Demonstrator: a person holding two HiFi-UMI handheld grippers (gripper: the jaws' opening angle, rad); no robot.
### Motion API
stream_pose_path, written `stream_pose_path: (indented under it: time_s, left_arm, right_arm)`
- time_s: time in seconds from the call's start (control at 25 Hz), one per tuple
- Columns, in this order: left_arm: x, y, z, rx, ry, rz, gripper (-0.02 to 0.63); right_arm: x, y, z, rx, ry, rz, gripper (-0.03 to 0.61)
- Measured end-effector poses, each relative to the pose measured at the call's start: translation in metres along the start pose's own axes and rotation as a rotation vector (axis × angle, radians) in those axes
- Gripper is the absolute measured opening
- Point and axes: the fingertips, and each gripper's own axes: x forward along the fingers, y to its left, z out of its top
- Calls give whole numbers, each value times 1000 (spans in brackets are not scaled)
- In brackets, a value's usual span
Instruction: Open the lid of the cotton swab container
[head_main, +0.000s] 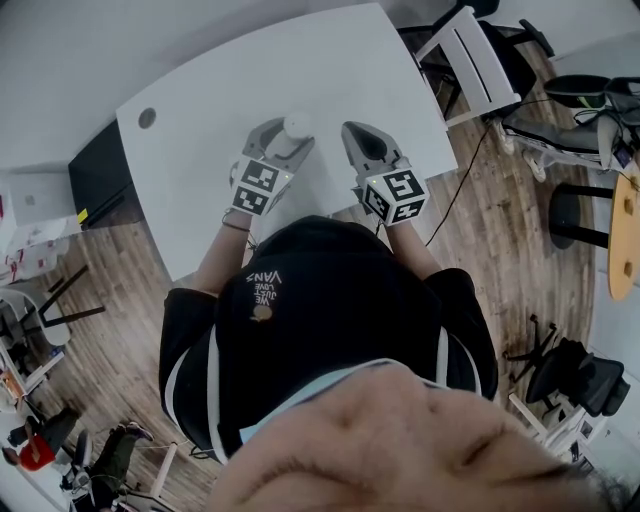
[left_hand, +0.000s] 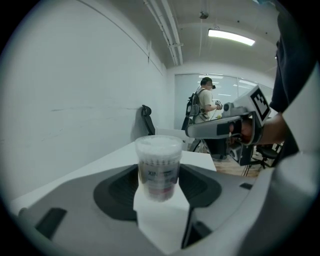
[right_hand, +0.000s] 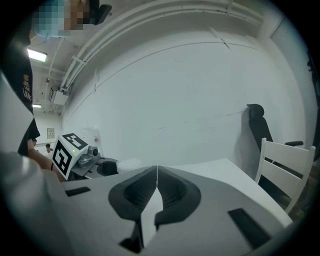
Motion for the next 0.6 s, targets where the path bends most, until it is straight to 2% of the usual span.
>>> stream_pose_path:
  time_s: [0.28, 0.6]
  left_arm:
    - [-3, -2, 9, 30, -1, -15, 259]
    - [-4, 0, 7, 26, 8, -43, 259]
  right_arm:
    - [7, 5, 1, -2, 5, 26, 13]
    - [20, 23, 4, -2, -6, 114, 14]
